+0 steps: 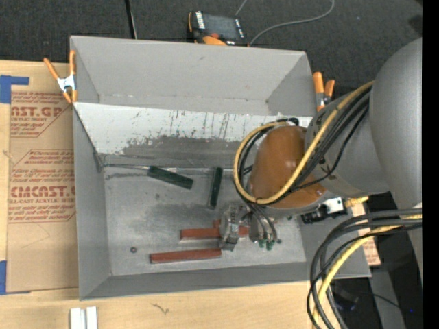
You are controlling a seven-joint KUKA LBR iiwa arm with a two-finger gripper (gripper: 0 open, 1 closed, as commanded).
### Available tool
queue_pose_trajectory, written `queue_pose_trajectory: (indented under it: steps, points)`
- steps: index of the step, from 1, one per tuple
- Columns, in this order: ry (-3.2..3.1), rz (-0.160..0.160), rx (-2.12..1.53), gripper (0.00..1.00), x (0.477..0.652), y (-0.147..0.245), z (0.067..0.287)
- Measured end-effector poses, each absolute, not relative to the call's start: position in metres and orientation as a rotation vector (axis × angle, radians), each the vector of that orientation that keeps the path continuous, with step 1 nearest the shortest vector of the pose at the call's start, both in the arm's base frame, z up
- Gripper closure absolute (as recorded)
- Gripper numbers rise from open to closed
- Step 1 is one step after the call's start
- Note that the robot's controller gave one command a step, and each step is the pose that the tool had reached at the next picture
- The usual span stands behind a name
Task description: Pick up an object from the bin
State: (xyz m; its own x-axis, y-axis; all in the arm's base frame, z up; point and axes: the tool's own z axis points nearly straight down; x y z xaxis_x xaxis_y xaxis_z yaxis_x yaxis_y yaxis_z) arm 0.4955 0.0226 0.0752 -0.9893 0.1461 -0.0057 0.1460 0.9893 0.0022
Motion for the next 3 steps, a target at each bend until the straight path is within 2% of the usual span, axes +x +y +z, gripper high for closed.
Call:
queue_pose_trajectory:
  steps: [1,2,3]
  points:
    - [3.124,0.003,0.232,0.0,0.496,0.023,0.075]
    - [3.133,0.002,0.23,1.0,0.494,0.023,0.073]
    - [3.122,0.002,0.253,1.0,0.515,0.006,0.23]
